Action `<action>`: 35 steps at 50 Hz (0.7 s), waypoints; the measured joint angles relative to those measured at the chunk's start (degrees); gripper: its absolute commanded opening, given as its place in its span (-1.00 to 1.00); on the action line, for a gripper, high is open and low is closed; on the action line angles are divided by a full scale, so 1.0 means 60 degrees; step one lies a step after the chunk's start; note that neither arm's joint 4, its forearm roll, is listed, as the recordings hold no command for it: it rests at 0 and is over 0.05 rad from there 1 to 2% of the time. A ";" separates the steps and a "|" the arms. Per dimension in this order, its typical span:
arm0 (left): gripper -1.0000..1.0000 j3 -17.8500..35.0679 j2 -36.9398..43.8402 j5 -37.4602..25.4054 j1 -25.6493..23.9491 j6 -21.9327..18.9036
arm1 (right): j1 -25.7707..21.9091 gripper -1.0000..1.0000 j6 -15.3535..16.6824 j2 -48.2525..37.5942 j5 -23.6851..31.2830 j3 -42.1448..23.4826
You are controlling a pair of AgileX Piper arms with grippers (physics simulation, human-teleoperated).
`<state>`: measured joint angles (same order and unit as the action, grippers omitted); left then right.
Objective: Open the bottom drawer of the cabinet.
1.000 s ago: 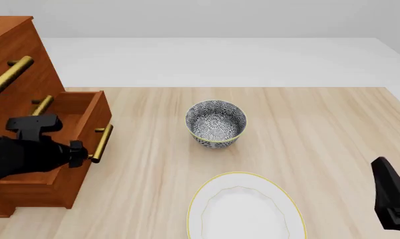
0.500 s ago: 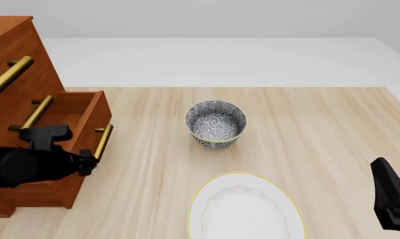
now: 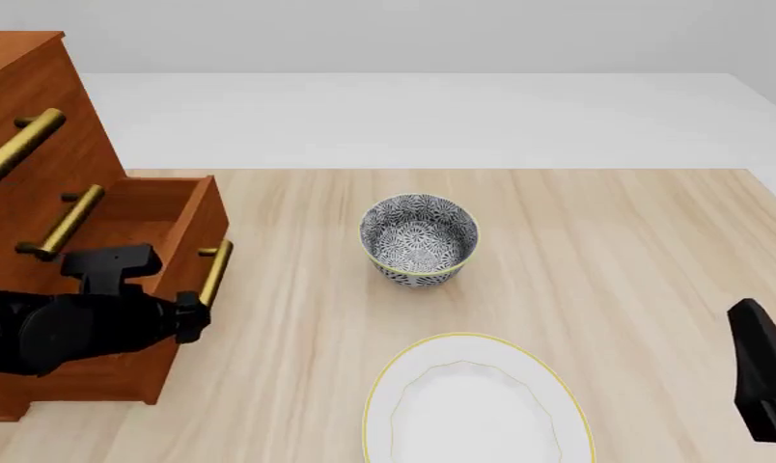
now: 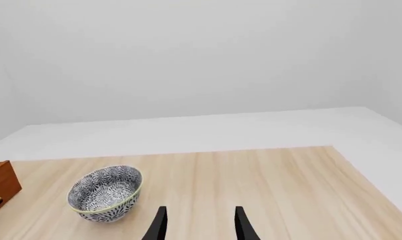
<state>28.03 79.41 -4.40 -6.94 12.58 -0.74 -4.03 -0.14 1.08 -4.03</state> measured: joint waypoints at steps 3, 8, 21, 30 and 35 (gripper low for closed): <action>1.00 0.0006 0.0006 0.0024 -0.0101 0.0152 | -0.0001 1.00 -0.0002 -0.0002 0.0068 -0.0072; 1.00 0.0021 0.0030 0.0076 -0.0325 0.0365 | -0.0002 1.00 -0.0006 -0.0002 0.0193 -0.0199; 1.00 0.0104 0.0143 0.0190 -0.0993 0.0700 | -0.0008 1.00 -0.0023 -0.0008 0.0243 -0.0263; 1.00 0.0224 0.0273 0.0181 -0.1420 0.0719 | -0.0010 1.00 -0.0039 -0.0012 0.0131 -0.0162; 1.00 0.0314 0.0359 0.0128 -0.1630 0.0687 | -0.0014 1.00 -0.0045 -0.0012 0.0066 -0.0101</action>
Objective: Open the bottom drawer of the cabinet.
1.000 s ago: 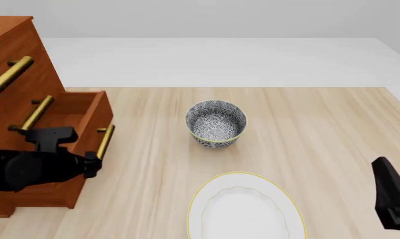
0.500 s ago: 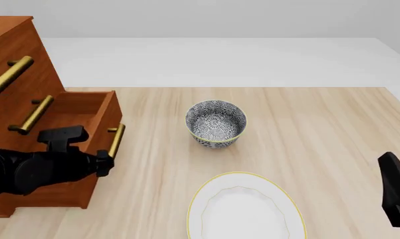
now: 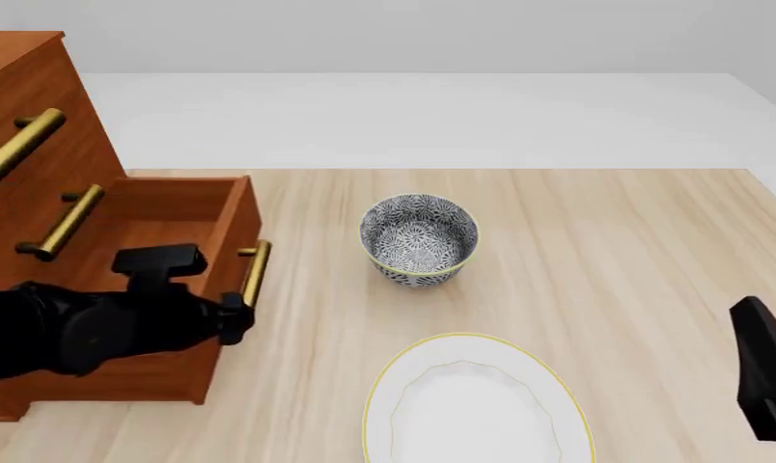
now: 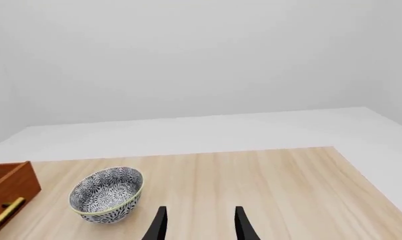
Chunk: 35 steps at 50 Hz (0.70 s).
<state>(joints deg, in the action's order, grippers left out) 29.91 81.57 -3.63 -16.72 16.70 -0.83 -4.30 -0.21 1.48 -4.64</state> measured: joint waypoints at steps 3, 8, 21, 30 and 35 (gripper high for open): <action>1.00 0.0047 0.0045 -0.0019 -0.0105 -0.0012 | -0.0002 1.00 -0.0005 0.0001 -0.0031 0.0028; 1.00 0.0105 0.0106 -0.0014 -0.0254 -0.0011 | -0.0005 1.00 -0.0014 0.0003 -0.0056 0.0050; 1.00 0.0218 0.0232 0.0027 -0.0539 0.0005 | -0.0015 1.00 -0.0030 0.0008 0.0087 -0.0092; 1.00 0.0234 0.0255 0.0050 -0.0607 0.0075 | -0.0018 1.00 -0.0033 0.0010 0.0221 -0.0228; 1.00 0.0233 0.0256 0.0052 -0.0615 0.0110 | -0.0020 1.00 -0.0034 0.0010 0.0206 -0.0214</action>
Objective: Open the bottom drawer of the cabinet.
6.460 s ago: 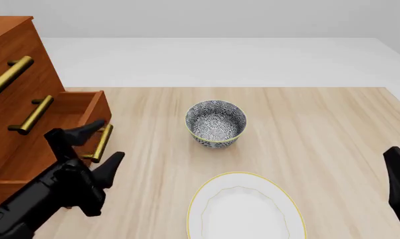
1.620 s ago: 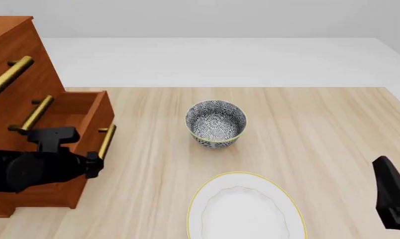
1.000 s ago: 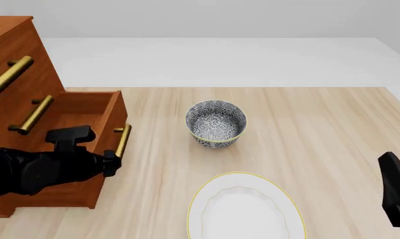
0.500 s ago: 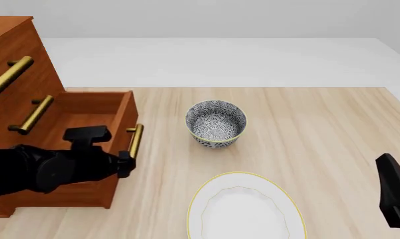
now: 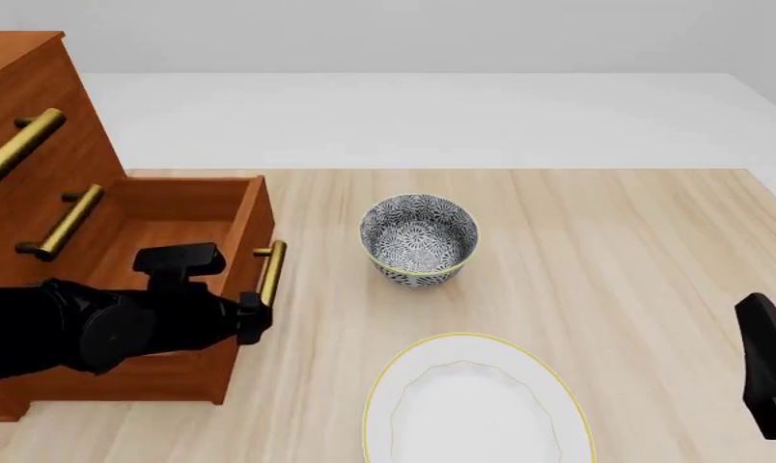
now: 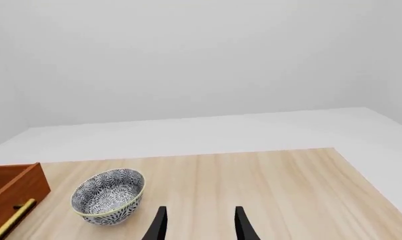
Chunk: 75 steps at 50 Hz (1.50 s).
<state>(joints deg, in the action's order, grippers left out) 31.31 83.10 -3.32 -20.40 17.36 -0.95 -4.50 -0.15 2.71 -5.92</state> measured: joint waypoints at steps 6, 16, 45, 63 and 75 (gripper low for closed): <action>1.00 0.0001 0.0001 -0.0003 -0.0005 0.0047 | -0.0001 1.00 -0.0002 -0.0001 -0.0055 0.0054; 1.00 0.0016 0.0009 -0.0045 -0.0013 0.0048 | -0.0004 1.00 -0.0007 0.0000 -0.0141 0.0137; 1.00 0.0396 -0.0903 -0.1284 0.0523 -0.1189 | -0.0036 1.00 -0.0011 0.0004 -0.0071 0.0033; 1.00 0.0541 -0.2096 -0.2312 0.0626 -0.1326 | -0.0069 1.00 -0.0009 0.0013 0.0068 -0.0146; 1.00 0.0688 -0.2979 -0.3066 0.0603 -0.1353 | -0.0088 1.00 0.0005 0.0017 0.0278 -0.0385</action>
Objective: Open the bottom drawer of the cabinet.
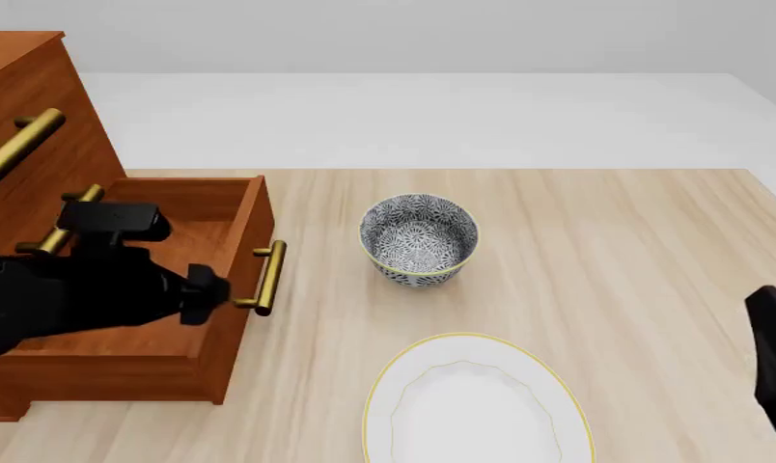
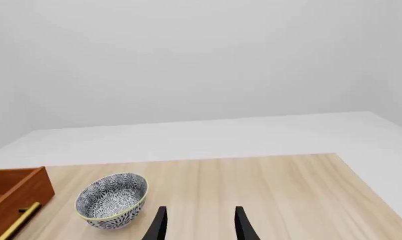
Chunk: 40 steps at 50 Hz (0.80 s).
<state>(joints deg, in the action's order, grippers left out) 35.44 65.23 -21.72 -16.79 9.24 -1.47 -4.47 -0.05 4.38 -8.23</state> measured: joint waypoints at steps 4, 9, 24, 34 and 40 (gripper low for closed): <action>1.00 0.0105 -0.0347 -0.0303 -0.0004 -0.0041 | -0.0005 1.00 0.0006 0.0001 0.0033 -0.0041; 1.00 0.0305 -0.0902 -0.0729 0.0009 -0.0120 | -0.0010 1.00 0.0014 0.0002 -0.0043 0.0029; 1.00 0.0913 -0.2593 -0.1737 -0.0045 -0.0272 | 0.0000 1.00 0.0070 0.0002 -0.0725 0.0701; 1.00 0.1191 -0.3496 -0.1944 0.0047 -0.0403 | 0.0008 1.00 0.0147 0.0002 -0.0904 0.0862; 1.00 0.1343 -0.4062 -0.1878 0.0182 -0.0654 | -0.0026 1.00 0.0238 0.0002 -0.0841 0.0778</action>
<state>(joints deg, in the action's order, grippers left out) 43.49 40.85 -32.99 -15.69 5.31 -1.63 -3.04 -0.03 -0.66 -3.56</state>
